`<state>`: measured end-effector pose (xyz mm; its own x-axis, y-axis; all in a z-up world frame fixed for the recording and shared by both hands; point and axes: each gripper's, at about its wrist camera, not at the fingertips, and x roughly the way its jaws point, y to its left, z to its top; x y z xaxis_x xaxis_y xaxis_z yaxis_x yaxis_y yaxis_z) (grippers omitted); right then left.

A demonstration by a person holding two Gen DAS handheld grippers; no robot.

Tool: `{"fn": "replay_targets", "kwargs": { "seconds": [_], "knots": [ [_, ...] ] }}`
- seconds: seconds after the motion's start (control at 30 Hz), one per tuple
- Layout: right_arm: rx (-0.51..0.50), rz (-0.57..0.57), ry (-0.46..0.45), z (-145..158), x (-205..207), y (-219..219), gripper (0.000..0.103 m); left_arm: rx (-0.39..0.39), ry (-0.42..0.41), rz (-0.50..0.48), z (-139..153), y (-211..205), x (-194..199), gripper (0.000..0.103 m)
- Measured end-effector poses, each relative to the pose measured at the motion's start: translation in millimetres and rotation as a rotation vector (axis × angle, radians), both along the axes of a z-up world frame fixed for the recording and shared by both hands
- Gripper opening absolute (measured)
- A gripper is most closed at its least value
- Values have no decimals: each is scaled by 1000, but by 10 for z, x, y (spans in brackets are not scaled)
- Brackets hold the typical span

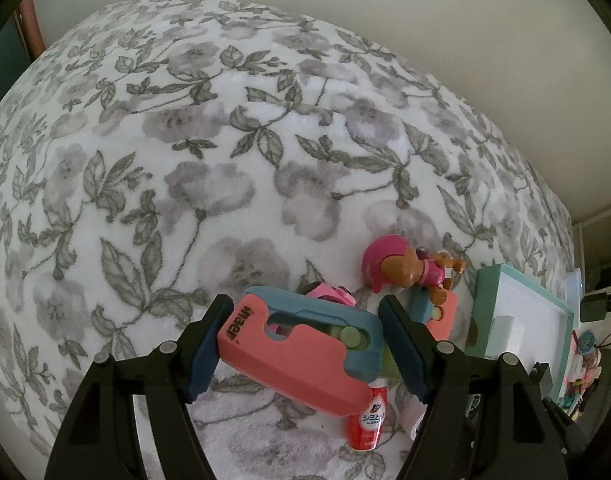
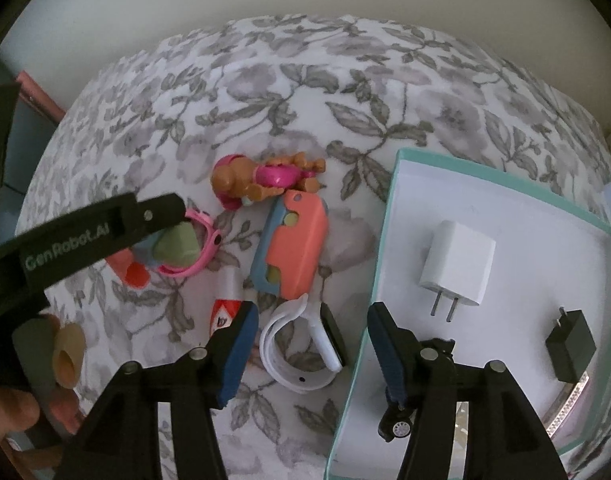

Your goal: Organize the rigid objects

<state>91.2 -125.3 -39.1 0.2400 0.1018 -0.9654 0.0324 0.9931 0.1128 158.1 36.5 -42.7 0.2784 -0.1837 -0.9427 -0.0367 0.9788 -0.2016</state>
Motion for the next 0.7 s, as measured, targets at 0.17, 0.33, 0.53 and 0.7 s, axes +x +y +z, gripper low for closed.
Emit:
{"fn": "replay_targets", "kwargs": {
  "seconds": [0.17, 0.33, 0.53, 0.7],
  "knots": [
    [30, 42, -27, 10, -8, 81, 62, -2, 0, 2, 3, 0, -1, 76],
    [-28, 64, -4, -97, 0, 140, 62, -7, 3, 4, -3, 7, -8, 76],
    [-15, 88, 46, -189, -23, 163, 62, -15, 4, 0, -7, -9, -8, 76],
    [-31, 113, 62, -214, -74, 202, 62, -16, 6, -2, -10, -13, -13, 76]
  ]
}}
